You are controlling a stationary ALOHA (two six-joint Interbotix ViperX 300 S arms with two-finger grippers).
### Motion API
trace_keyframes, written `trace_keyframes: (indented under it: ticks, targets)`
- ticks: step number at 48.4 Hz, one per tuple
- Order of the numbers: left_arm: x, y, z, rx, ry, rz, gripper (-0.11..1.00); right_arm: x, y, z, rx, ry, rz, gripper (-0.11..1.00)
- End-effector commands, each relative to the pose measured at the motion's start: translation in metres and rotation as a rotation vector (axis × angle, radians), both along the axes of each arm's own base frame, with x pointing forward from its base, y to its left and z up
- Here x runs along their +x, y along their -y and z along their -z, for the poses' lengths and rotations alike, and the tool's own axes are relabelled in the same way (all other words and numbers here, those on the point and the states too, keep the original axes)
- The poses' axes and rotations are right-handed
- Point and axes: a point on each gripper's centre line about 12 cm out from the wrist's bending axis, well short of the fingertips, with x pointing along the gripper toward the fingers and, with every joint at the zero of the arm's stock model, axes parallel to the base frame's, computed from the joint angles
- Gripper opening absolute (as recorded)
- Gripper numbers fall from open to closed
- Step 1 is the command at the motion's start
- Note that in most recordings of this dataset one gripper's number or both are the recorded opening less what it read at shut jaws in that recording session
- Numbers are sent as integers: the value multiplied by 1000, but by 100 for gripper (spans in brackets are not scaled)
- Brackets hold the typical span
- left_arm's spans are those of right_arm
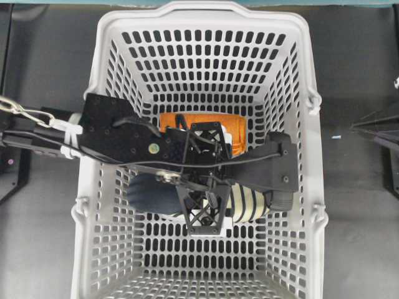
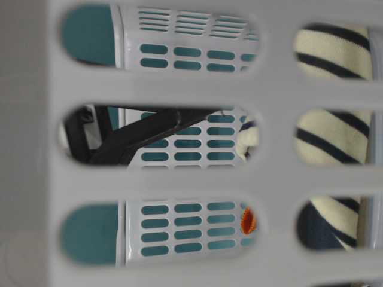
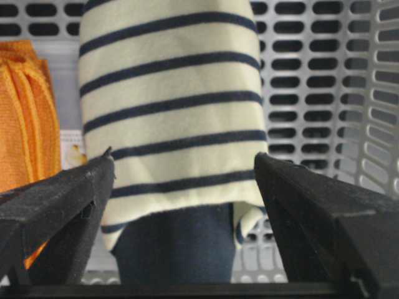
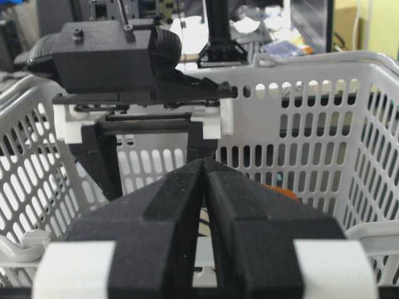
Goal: Pick up the slipper from the shopping basket with the left arm.
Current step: 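Move the left gripper over the basket toward the striped slipper, then lower the left gripper onto the slipper's striped upper and close it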
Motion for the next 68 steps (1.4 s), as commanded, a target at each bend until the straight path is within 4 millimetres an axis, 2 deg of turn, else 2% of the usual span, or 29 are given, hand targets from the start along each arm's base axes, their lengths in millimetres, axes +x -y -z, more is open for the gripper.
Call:
trace_keyframes:
  ticks: [1, 24, 33, 39, 44, 51, 56, 58, 68]
  targets:
    - [0, 0, -7, 0, 10, -2, 91, 1, 0, -4, 3, 11, -1, -1]
    - [-3, 1, 45, 21, -104, 10, 91, 0, 0, 0, 0, 2, -1, -1]
    - [-7, 0, 61, 16, -92, 6, 91, 0, -1, 1, 1, -2, -3, -1]
    - [-12, -2, 63, 11, -80, -3, 88, 0, -1, 2, 1, -3, -3, -1]
    - [-15, -2, 64, 14, -85, 3, 74, 0, -1, 2, 3, -3, -3, -1]
    - [-14, -1, 60, 16, -75, 13, 36, 0, -1, 4, 1, -8, -3, -1]
    - [-13, -1, 52, 14, -57, 14, 13, 0, -1, 4, 3, -8, -3, -1]
    - [-13, -1, 49, 13, -53, 14, 9, 0, -1, 4, 3, -8, -3, -1]
    - [-15, 0, 21, 11, -36, 14, 8, 0, 0, 4, 3, -8, -1, -1]
